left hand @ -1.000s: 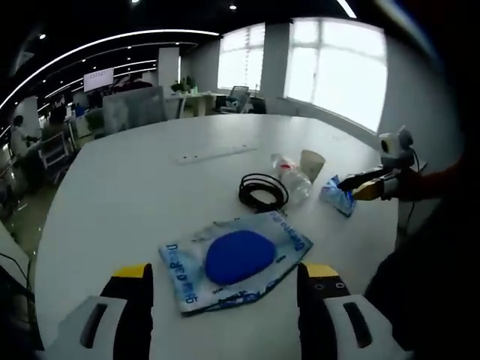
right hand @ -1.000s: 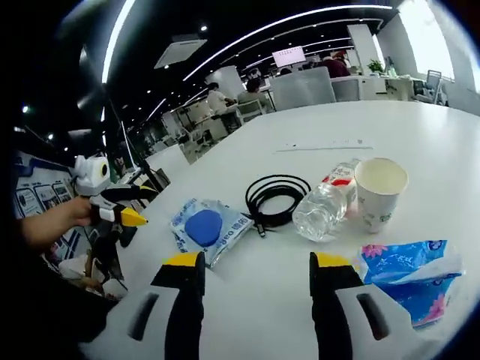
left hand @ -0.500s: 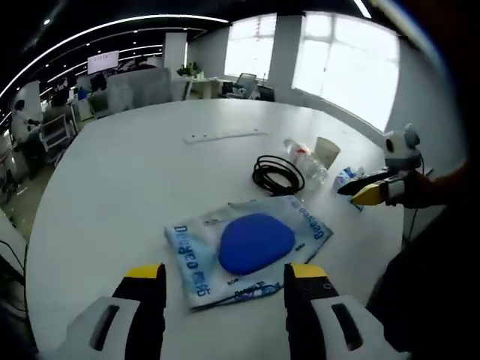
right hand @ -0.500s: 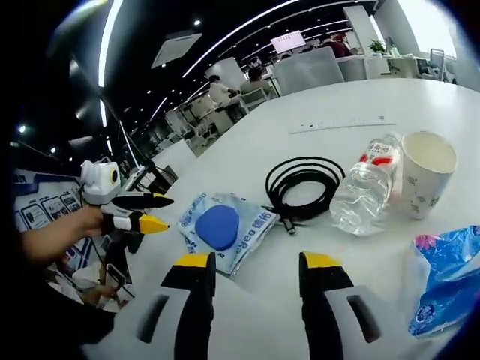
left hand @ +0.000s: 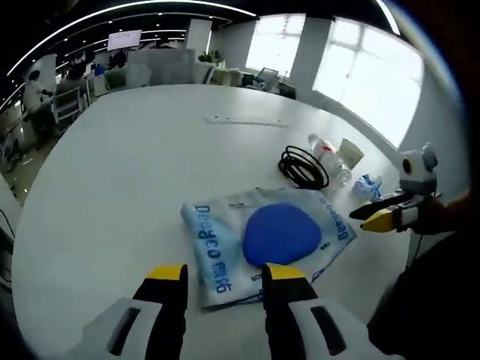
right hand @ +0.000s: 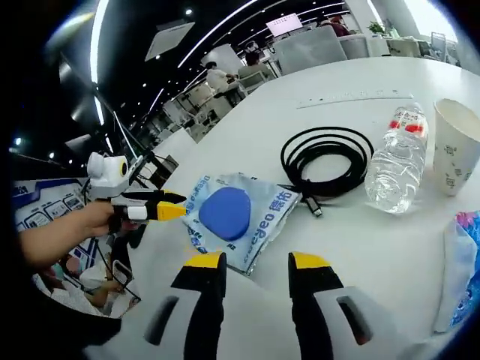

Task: Arrange the tabletop items into an orderly group along one side of the table until the central work area is clear of visible clutter.

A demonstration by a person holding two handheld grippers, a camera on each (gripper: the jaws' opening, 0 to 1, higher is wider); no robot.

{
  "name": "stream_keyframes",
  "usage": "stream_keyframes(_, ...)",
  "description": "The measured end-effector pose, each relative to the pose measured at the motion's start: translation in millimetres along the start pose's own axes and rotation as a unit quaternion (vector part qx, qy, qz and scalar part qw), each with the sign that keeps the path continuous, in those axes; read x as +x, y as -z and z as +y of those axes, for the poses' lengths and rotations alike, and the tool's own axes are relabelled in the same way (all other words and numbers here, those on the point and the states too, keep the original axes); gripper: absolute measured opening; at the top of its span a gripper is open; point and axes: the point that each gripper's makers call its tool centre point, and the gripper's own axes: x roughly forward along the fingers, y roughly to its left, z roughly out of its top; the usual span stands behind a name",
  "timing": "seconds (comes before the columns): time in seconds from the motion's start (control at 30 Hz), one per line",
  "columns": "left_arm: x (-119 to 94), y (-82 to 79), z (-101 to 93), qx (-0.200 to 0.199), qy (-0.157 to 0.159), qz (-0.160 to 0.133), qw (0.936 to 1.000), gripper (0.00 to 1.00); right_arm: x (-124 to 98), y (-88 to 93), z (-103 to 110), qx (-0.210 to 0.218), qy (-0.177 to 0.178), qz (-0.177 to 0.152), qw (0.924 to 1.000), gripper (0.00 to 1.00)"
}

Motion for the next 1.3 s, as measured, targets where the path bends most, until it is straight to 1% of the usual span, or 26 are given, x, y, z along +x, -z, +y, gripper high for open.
stream_keyframes(0.03,2.4,1.4,3.9,-0.003,-0.003,0.002,1.0000,0.35,2.0,0.5,0.0,0.003,-0.003,0.001,1.0000,0.29)
stream_keyframes(0.17,5.7,5.6,5.1,-0.002,-0.001,0.010,0.9999,0.29,6.5,2.5,1.3,0.009,-0.006,0.008,0.9999,0.26)
stream_keyframes(0.27,7.7,7.4,5.7,0.000,0.002,0.012,0.9999,0.25,8.9,1.8,4.5,0.023,-0.012,0.009,0.9996,0.19)
stream_keyframes(0.33,10.0,11.1,3.0,-0.004,0.011,0.017,0.9998,0.22,10.2,3.1,7.8,0.017,-0.012,0.012,0.9997,0.16)
stream_keyframes(0.43,10.7,12.8,7.6,0.009,0.003,0.018,0.9998,0.16,12.6,2.0,5.8,0.011,-0.012,0.015,0.9997,0.12)
stream_keyframes(0.47,11.0,12.8,8.0,0.005,0.005,0.017,0.9998,0.15,12.4,3.3,6.0,0.010,-0.011,0.016,0.9998,0.10)
stream_keyframes(0.5,12.4,13.3,10.0,0.003,0.006,0.015,0.9999,0.14,12.3,4.2,5.7,0.011,-0.009,0.018,0.9997,0.05)
stream_keyframes(0.53,12.8,13.3,10.1,0.006,0.007,0.014,0.9999,0.12,11.8,5.7,3.9,0.007,-0.001,0.020,0.9998,0.02)
stream_keyframes(0.6,13.8,14.1,9.7,0.009,0.012,0.014,0.9998,0.10,11.8,7.8,4.4,0.011,-0.003,0.021,0.9997,0.02)
stream_keyframes(0.7,14.2,13.0,10.8,0.016,0.012,0.010,0.9998,0.02,11.7,9.8,3.8,0.010,-0.005,0.023,0.9997,0.01)
stream_keyframes(0.8,14.0,13.1,7.0,0.030,0.011,0.013,0.9994,0.01,11.3,9.9,3.9,0.002,-0.007,0.023,0.9997,0.00)
stream_keyframes(0.93,10.2,16.3,1.3,0.034,0.012,0.018,0.9992,0.00,9.9,7.8,1.1,-0.009,-0.004,0.020,0.9997,0.00)
stream_keyframes(1.07,5.1,18.0,-1.0,0.042,0.011,0.021,0.9989,0.00,5.3,4.1,1.2,-0.009,-0.005,0.012,0.9999,0.00)
stream_keyframes(1.1,1.8,19.0,-6.1,0.042,0.011,0.020,0.9988,0.00,3.4,2.5,1.4,-0.011,-0.005,0.008,0.9999,0.00)
stream_keyframes(1.13,0.9,18.8,-7.1,0.042,0.011,0.019,0.9989,0.00,2.0,1.6,1.8,-0.011,-0.005,0.007,0.9999,0.00)
stream_keyframes(1.17,-4.0,17.4,-13.1,0.040,0.011,0.017,0.9990,0.00,-1.2,-0.4,2.3,-0.010,-0.006,0.003,0.9999,0.00)
stream_keyframes(1.2,-8.4,14.1,-19.5,0.038,0.013,0.008,0.9992,0.00,-4.4,-2.9,0.2,-0.012,-0.003,-0.007,0.9999,0.00)
stream_keyframes(1.23,-5.6,15.9,-19.8,0.036,0.014,0.004,0.9993,0.00,-6.7,-2.8,-1.5,-0.009,-0.002,-0.008,0.9999,0.00)
stream_keyframes(1.3,-7.8,12.5,-25.7,0.036,0.014,0.000,0.9993,0.00,-9.7,-2.5,-3.1,-0.004,-0.002,-0.012,0.9999,0.00)
